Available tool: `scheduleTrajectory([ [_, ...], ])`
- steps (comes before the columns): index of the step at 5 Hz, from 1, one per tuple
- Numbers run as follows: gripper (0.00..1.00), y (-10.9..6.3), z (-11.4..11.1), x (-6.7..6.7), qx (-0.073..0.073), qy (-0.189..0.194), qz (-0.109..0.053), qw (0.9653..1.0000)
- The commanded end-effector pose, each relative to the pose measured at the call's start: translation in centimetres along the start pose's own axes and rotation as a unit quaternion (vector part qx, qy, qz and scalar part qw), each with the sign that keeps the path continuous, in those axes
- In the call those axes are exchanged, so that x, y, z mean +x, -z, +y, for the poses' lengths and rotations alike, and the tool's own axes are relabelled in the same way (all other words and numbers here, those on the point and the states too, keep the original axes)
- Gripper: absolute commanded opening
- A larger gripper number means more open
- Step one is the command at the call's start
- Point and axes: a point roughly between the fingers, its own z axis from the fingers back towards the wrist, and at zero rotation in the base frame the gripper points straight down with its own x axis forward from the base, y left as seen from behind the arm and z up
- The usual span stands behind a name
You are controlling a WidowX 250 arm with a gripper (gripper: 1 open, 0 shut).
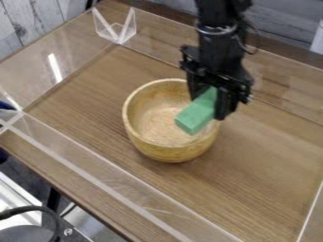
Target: Remove the green block from inside the brown bowl and put it on the table
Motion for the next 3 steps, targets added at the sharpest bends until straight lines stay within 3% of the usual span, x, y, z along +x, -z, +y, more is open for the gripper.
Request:
scheduleTrajectory([
  [1,0.0,-1.0,-2.0,1.8,0.002,0.013,-0.035,0.9993],
  [3,0.0,1.2,-4.3,1.7,-0.01,0.033,-0.019,0.9992],
])
